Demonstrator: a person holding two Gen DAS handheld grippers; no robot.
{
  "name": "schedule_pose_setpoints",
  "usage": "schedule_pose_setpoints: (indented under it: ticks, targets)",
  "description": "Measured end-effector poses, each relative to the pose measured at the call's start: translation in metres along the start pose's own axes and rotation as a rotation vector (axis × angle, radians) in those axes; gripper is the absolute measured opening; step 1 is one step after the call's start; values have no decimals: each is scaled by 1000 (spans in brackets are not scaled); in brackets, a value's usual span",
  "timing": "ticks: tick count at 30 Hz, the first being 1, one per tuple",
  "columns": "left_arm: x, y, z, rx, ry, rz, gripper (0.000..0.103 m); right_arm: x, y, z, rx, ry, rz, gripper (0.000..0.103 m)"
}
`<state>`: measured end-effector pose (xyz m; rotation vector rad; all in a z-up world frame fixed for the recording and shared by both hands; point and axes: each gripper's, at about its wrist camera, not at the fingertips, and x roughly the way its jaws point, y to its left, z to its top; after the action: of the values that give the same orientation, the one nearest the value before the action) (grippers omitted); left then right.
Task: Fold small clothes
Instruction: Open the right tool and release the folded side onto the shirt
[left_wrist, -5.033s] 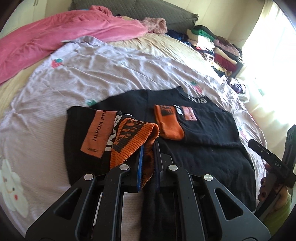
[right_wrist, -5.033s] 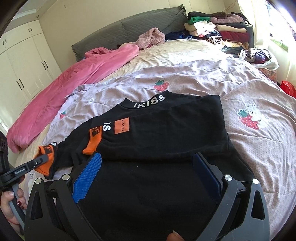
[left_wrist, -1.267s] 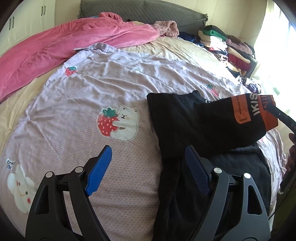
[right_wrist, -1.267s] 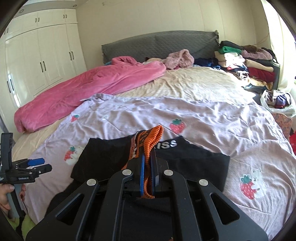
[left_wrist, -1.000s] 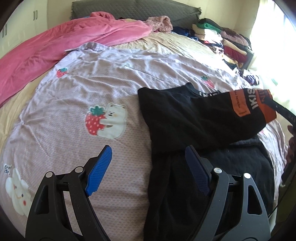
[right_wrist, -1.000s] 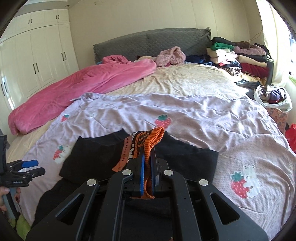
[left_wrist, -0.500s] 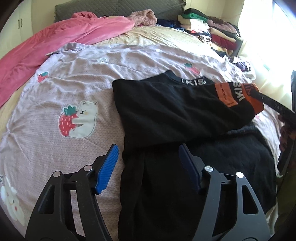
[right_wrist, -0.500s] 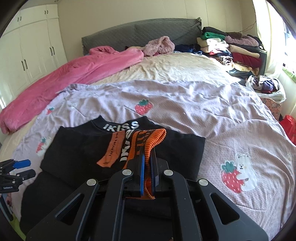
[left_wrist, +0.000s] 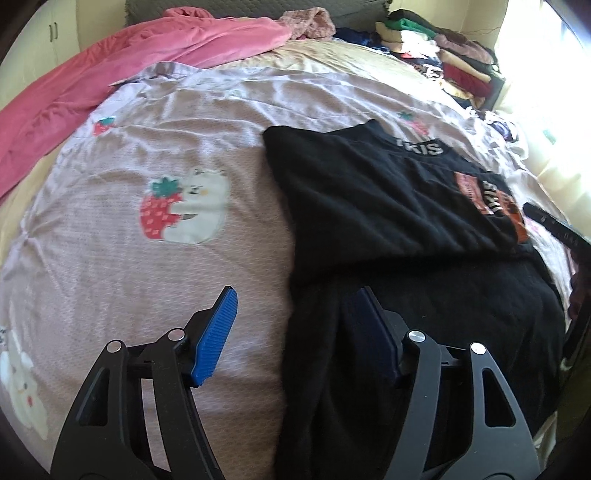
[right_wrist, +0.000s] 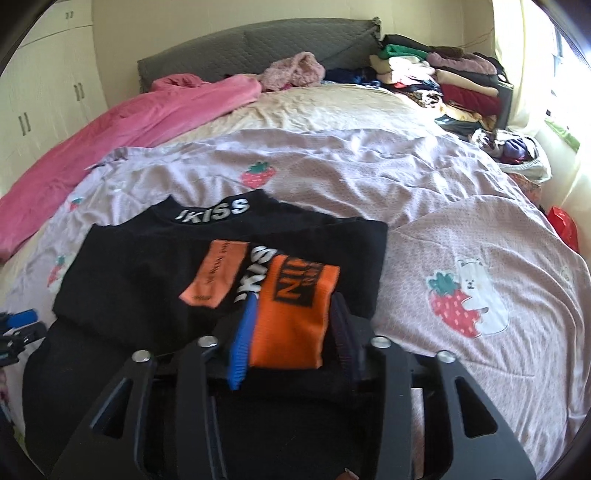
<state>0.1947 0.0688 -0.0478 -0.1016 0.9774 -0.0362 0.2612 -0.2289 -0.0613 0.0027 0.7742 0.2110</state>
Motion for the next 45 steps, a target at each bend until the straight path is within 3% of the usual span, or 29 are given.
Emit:
schedule_pose_setpoints:
  ticks: [3,7,12,17,23,31,39,42,45]
  targets:
    - [15,-7,1,22,21,44,55,-3,7,-2,-19,3,19,45]
    - [18,8,0,-22,-13,143,53,-2,14,-1,-38,9,15,45]
    - [13,29,-4,-73,-21,157,57,0,10,0,-35,11,-6,45]
    - [11,28,-5,-79,-11,139,57,0,-3,-4,-10,22,-46,46]
    - [-19,19,0,-51,-83,89,57,-12,-22,-2,21,-7,-69,46]
    - [-17,-17,33,15,-115,37,56,-13,-2,6,-17,-11,26,45]
    - [22,-47,62,55,-45,-44,55,-5,31,3,-99,15,75,45]
    - [54,-47,55,107,34,-7,53,0,37,1,-109,27,73,45]
    - [59,-36,45,77,33,-51,53,6,40,4,-133,27,46,45]
